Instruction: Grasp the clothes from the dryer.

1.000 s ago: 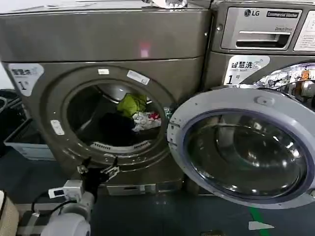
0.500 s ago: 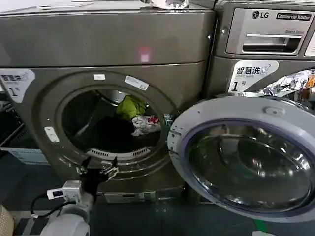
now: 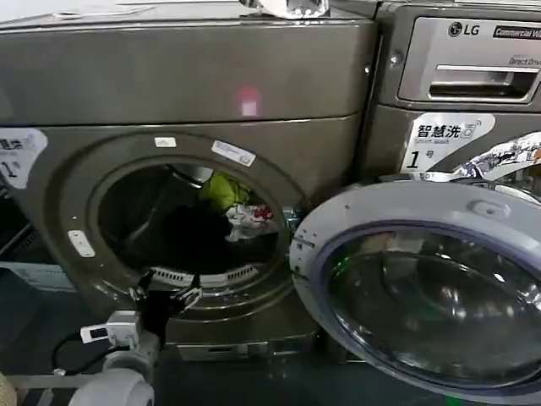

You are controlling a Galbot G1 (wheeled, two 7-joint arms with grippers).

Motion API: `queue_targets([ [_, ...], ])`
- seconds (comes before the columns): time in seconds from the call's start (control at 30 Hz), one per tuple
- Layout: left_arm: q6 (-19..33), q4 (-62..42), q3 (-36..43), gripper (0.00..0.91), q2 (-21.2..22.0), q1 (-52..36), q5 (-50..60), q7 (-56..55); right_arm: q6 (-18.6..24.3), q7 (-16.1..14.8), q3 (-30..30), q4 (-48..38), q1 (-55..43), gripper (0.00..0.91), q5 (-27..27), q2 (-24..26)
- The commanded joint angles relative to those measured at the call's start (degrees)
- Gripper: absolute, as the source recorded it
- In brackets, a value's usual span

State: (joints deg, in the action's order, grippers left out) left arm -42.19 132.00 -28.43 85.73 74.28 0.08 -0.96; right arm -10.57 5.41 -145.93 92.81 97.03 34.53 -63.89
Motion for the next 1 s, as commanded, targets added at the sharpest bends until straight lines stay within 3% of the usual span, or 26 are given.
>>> queue_targets([
  [0.03,-2.8,-0.1,0.0,0.907,0.0,0.0,0.0,-0.1,0.0,0.0,0.0,0.2,-0.1,0.907,0.0,-0.1],
  [1.0,-2.8,-0.3,-0.1,0.907,0.2,0.3,0.1,-0.4,0.0,0.0,0.4,0.1,-0.3,0.907,-0.1,-0.2],
])
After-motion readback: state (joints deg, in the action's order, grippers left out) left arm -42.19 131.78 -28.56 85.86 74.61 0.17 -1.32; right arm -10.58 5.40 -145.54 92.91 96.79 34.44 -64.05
